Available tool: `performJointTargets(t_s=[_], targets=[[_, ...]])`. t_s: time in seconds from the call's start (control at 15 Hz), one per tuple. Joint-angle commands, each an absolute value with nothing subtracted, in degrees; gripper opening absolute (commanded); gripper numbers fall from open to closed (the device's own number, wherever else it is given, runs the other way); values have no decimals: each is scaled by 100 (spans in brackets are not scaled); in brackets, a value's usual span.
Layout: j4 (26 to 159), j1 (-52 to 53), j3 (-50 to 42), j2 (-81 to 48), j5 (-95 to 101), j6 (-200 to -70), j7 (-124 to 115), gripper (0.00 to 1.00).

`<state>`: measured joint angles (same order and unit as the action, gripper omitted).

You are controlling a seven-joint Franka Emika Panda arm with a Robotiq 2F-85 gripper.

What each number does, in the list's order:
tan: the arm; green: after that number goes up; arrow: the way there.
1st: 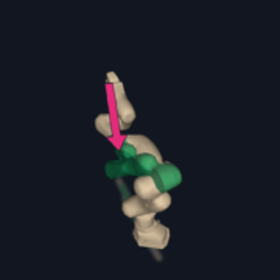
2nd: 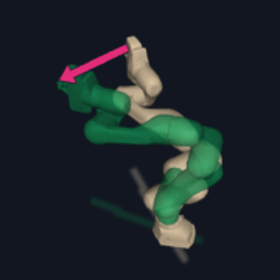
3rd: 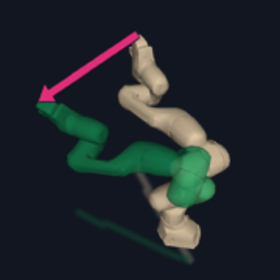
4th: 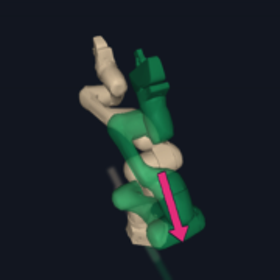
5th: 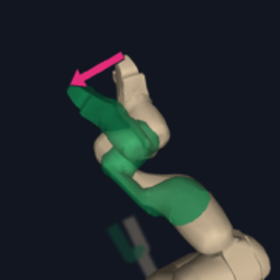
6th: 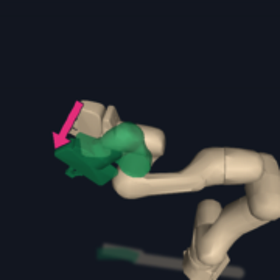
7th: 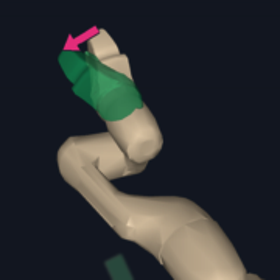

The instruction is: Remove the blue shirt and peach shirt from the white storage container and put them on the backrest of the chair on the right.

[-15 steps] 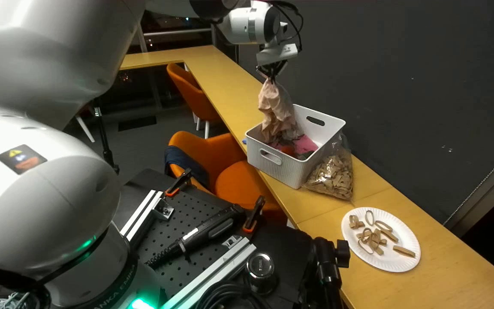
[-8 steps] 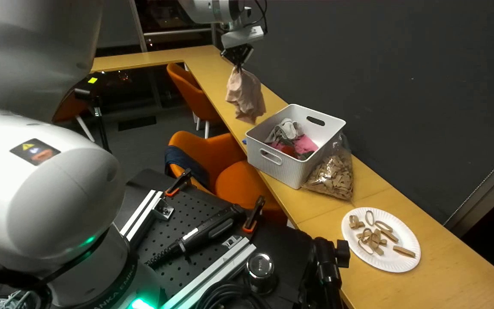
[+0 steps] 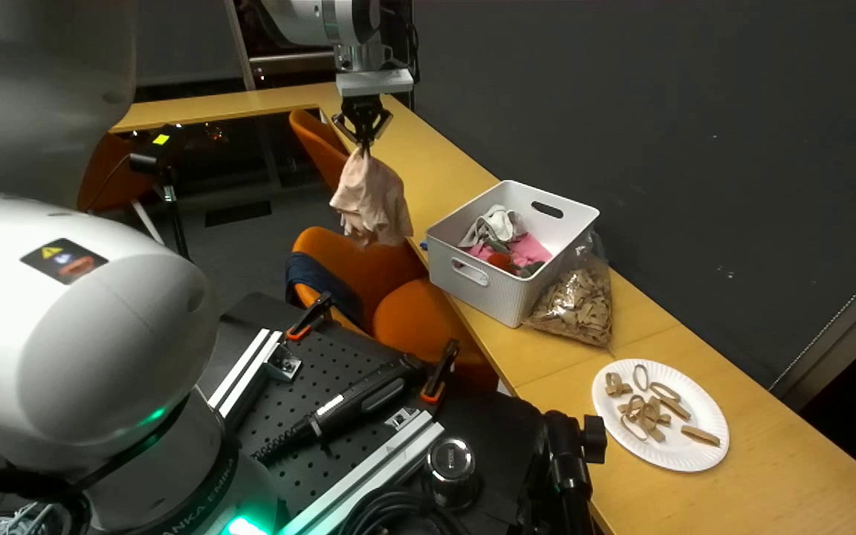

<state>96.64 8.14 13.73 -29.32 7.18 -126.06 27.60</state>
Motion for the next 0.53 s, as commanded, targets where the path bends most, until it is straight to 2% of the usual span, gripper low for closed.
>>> performJointTargets(t_s=[0.0, 0.47], targets=[[9723, 873, 1174, -3251, 993, -12547, 2832, 1], [9630, 897, 1132, -4033, 1326, -12328, 2996, 1]])
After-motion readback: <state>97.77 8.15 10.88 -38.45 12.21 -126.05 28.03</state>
